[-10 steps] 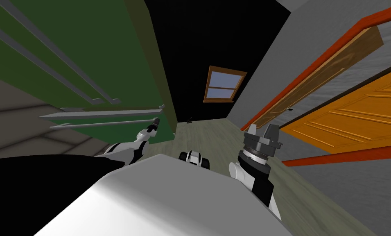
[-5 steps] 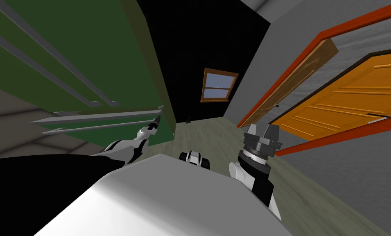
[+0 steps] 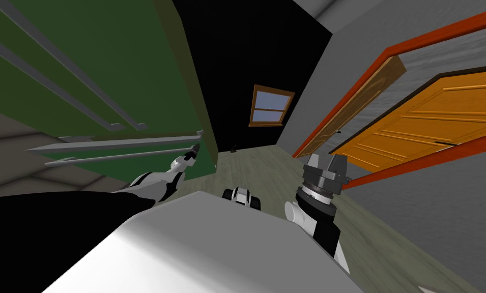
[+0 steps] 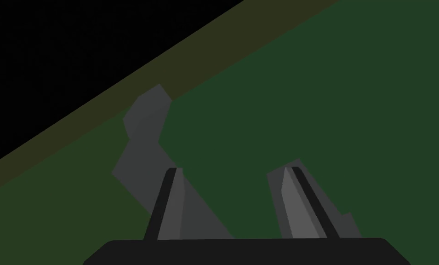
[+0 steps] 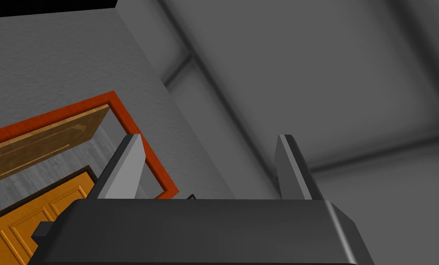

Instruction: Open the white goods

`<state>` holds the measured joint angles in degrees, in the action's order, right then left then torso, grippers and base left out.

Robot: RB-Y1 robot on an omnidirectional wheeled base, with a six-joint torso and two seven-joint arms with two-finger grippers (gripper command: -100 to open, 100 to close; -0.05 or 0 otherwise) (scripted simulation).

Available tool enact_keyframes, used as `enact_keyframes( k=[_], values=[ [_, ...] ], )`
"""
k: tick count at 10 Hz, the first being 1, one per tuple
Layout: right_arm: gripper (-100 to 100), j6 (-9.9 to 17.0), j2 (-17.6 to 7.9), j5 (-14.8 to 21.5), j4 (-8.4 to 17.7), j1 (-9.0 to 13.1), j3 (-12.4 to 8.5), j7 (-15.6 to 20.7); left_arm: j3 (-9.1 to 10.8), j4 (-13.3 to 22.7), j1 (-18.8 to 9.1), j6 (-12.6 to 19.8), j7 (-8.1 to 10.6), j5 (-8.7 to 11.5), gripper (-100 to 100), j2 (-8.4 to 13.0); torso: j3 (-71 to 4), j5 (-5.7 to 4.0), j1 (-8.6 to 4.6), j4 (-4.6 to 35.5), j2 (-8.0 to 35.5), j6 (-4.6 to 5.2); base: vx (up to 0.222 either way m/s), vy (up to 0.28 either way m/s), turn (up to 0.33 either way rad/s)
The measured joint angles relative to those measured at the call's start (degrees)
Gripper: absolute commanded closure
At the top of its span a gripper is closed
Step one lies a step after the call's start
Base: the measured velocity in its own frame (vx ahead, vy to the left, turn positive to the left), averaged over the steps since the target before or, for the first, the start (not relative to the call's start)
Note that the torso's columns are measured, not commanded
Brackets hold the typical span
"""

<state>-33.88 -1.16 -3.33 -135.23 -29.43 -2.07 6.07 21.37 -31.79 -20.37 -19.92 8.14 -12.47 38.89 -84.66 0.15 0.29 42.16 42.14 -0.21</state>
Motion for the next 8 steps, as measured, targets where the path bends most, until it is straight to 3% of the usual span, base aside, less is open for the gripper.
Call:
enact_keyframes(
  k=[2,5,6,8],
  values=[
    [0,0.0,0.02,0.0,0.0,0.02,0.02,0.0,-0.33,0.16,-0.4,0.19,0.32,-0.16,100,0.49,0.34,-0.25,-0.61,0.24,0.54,0.19,-0.168,-0.099,-0.006],
    [0,0.01,0.02,0.0,0.0,0.03,0.02,0.0,-0.97,-1.16,-0.41,1.42,1.14,-0.42,100,1.12,0.1,-0.18,-0.41,0.13,0.16,0.21,-0.153,-0.11,-0.004],
    [0,0.0,0.01,0.0,0.0,0.02,0.01,0.0,-0.99,-1.14,-0.41,1.46,1.19,-0.43,-100,1.13,-0.09,-0.12,-0.11,0.04,-0.18,0.21,0.059,0.037,0.03],
    [0,0.0,-0.01,0.0,-0.01,-0.02,-0.01,0.0,-0.69,-0.19,-0.32,1.58,0.77,-0.34,-100,1.04,-0.32,0.0,0.15,-0.08,-0.5,0.21,0.138,0.092,0.025]
  ],
)
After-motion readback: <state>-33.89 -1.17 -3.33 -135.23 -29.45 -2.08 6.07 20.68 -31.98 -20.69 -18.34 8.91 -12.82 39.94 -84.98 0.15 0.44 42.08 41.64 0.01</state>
